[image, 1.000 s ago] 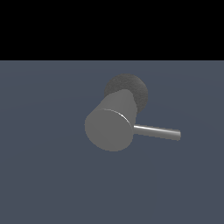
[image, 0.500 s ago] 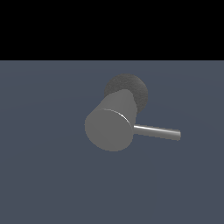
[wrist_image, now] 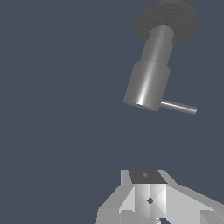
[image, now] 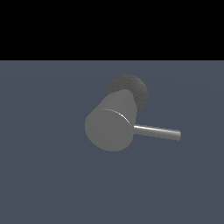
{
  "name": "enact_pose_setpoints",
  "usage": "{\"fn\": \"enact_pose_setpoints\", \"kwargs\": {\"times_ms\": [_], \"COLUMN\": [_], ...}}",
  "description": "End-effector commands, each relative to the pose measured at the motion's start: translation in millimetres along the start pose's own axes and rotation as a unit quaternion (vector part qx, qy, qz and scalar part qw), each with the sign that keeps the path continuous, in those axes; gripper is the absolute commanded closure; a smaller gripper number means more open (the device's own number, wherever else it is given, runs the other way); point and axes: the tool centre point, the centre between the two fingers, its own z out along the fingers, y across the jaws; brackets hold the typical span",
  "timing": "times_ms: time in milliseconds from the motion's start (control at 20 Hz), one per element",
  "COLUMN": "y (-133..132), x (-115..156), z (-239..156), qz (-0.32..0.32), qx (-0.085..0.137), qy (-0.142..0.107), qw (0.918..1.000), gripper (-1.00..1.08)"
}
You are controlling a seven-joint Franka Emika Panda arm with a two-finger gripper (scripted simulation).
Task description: Turn on the faucet by rotating a designated handle.
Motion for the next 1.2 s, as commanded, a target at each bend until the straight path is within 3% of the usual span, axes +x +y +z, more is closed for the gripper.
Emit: {"fn": "enact_pose_setpoints", "kwargs": {"times_ms": [0, 250, 550, 850, 1150], "y": [0, 1, 3, 6, -6], "x": [1, 3, 5, 6, 7], "z": [-4, -12, -20, -24, -24], "qz": [-0.003, -0.006, -0.009, -0.007, -0.031], "qx": [0.04, 0.104, 0.155, 0.182, 0.184], "qy": [0.014, 0.039, 0.059, 0.071, 0.063], "qw": [0.9991, 0.9938, 0.9861, 0.9808, 0.9804], "gripper": [1.08, 1.08, 1.08, 1.08, 1.08]}}
